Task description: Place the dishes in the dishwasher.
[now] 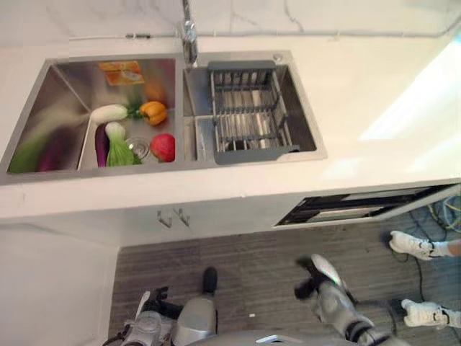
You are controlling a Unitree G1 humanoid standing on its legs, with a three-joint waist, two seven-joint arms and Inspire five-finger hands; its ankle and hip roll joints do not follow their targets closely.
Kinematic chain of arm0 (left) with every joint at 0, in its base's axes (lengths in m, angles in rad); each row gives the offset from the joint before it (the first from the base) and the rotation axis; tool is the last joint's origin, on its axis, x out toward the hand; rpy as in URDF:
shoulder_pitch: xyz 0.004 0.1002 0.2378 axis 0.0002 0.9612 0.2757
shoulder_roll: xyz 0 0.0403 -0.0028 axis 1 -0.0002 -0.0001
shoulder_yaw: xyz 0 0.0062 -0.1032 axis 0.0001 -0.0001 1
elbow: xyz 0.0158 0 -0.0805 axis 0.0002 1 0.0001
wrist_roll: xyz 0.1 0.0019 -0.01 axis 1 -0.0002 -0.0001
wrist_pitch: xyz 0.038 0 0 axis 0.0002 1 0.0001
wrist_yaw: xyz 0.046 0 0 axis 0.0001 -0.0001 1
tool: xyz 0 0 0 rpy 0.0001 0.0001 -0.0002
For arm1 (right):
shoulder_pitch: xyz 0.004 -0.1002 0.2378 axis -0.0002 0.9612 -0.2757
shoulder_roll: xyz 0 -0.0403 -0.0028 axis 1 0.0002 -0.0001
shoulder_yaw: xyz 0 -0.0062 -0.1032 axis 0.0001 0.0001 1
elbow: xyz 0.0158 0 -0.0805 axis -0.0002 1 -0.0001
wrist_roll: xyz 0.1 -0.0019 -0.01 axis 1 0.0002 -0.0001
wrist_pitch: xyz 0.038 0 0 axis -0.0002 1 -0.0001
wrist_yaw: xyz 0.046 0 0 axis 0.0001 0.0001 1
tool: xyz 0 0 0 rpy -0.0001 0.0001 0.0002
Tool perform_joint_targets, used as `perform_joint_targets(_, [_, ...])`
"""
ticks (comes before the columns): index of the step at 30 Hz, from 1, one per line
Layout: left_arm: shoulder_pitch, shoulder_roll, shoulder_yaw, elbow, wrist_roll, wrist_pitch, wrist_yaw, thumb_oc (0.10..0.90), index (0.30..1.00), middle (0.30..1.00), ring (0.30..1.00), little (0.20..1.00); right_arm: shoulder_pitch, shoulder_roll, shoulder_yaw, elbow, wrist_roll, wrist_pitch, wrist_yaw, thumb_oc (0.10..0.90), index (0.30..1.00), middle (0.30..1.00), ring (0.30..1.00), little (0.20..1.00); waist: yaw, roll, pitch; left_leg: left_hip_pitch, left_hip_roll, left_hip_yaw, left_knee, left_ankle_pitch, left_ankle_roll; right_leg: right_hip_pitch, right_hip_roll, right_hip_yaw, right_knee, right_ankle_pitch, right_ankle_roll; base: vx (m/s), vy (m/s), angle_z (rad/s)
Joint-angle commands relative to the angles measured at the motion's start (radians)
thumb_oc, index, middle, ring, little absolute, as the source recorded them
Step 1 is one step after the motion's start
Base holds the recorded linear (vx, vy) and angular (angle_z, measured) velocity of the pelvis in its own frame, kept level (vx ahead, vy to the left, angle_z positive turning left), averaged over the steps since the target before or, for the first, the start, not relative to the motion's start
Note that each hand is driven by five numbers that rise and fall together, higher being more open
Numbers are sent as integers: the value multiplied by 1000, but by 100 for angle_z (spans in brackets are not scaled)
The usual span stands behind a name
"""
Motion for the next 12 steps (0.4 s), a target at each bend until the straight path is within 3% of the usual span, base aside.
perform_joint_targets(1, [-6,2,-46,18,-18,-12,-15,800,900,900,900,900,-37,-48,-39,4,168,-17,-4,800,900,900,900,900,-20,27,-62,69,10,-29,2,-97,-22,-158,5,229,167,74,49,33,142,38])
perform_joint_targets(2, [-10,-4,-52,23,-25,-16,-20,800,900,900,900,900,-21,-44,-70,36,214,-19,-2,800,900,900,900,900,-37,37,-66,74,18,-43,2,-99,-27,-179,40,289,138,34,28,31,8,50])
perform_joint_targets(3, [-10,-4,-52,23,-25,-16,-20,800,900,900,900,900,-21,-44,-70,36,214,-19,-2,800,900,900,900,900,-36,37,-67,73,19,-43,2,-99,-27,-179,40,289,137,34,27,75,-45,36])
perform_joint_targets(4, [-26,-5,-50,26,-64,-21,-40,800,900,900,900,900,14,-44,-129,94,308,-16,23,800,900,900,900,900,-68,45,-53,83,19,-81,2,-93,-34,-212,85,403,18,6,15,42,-53,11])
perform_joint_targets(5, [-27,-5,-50,26,-65,-21,-40,800,900,900,900,900,13,-45,-129,94,308,-16,24,800,900,900,900,900,-68,46,-54,81,20,-82,2,-92,-34,-213,86,403,14,9,14,57,-115,3])
perform_joint_targets(6, [-46,-5,-57,36,-99,-18,-81,800,900,900,900,900,30,-38,-169,139,390,-13,54,800,900,900,900,900,-102,44,-41,96,13,-119,2,-93,-40,-221,122,483,-65,14,35,13,-93,62])
perform_joint_targets(9, [-52,2,-59,51,-120,-14,-123,800,900,900,900,900,57,-33,-211,200,447,1,103,800,900,900,900,900,-110,33,-68,83,12,-155,2,-94,-53,-159,122,428,-149,1,31,27,-150,100])
perform_joint_targets(12, [-35,-8,-56,79,-117,-6,-155,800,900,900,900,900,61,-26,-236,216,496,-1,141,800,900,900,900,900,-112,37,-105,77,23,-147,2,-97,-73,-105,130,396,-231,8,32,47,-112,59])
